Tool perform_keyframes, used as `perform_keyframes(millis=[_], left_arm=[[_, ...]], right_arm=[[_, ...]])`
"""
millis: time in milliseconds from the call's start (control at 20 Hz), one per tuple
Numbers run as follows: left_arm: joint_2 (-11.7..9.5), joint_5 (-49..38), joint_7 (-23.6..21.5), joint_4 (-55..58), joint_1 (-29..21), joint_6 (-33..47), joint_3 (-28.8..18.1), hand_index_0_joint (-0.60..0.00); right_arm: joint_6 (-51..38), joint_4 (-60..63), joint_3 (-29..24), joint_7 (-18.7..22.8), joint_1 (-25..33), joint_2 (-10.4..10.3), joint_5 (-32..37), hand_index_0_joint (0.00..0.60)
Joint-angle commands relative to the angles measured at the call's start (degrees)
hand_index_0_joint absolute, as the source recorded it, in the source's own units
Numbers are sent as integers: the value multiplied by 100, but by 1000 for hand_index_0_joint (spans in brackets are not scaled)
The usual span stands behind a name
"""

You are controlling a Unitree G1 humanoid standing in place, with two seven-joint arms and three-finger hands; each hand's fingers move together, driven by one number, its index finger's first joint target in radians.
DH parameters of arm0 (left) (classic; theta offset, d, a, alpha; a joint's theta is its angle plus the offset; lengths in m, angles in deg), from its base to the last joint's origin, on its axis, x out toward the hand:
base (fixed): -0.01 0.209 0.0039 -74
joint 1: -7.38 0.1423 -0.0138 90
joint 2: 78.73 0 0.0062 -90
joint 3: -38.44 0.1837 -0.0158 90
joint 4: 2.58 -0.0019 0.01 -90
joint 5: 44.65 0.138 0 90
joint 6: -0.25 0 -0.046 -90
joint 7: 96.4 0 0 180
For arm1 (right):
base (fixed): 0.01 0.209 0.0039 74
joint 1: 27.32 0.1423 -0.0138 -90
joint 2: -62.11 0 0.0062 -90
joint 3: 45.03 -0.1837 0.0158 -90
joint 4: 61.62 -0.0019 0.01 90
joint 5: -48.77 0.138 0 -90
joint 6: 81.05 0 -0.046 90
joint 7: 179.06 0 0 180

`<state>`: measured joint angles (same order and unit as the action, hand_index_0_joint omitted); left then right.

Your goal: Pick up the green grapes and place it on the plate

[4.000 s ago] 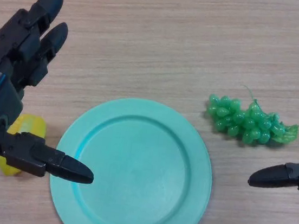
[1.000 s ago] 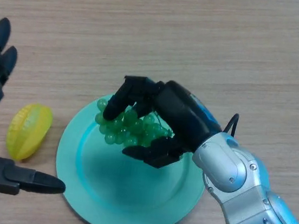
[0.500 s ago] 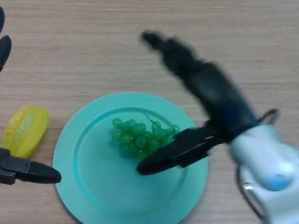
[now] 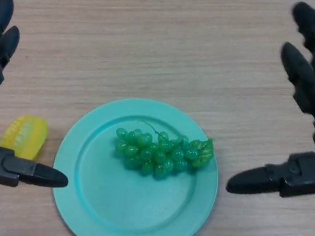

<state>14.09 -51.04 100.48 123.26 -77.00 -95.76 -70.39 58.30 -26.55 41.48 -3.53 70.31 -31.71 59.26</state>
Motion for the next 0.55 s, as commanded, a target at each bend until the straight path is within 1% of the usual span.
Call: perform_keyframes(millis=[50,200,350,400,450,550], left_arm=[[-230,-202,-140,240,-182,419,-199,0],[-234,-119,-208,337,-208,306,-122,0],[-180,-118,-203,513,-135,270,-135,0],[-165,-131,-205,552,-114,249,-138,0],[-147,-142,-202,620,-85,207,-150,0],[-138,-179,-183,692,-62,166,-208,0]], right_arm=[[-807,-351,-83,311,64,202,303,0],[-977,-433,90,308,-95,210,192,0],[-1236,-499,385,215,-352,230,-106,0],[-1236,-502,459,249,-376,200,-137,0],[-1206,-505,552,360,-374,116,-108,0],[-1262,-506,668,509,-380,79,-79,0]])
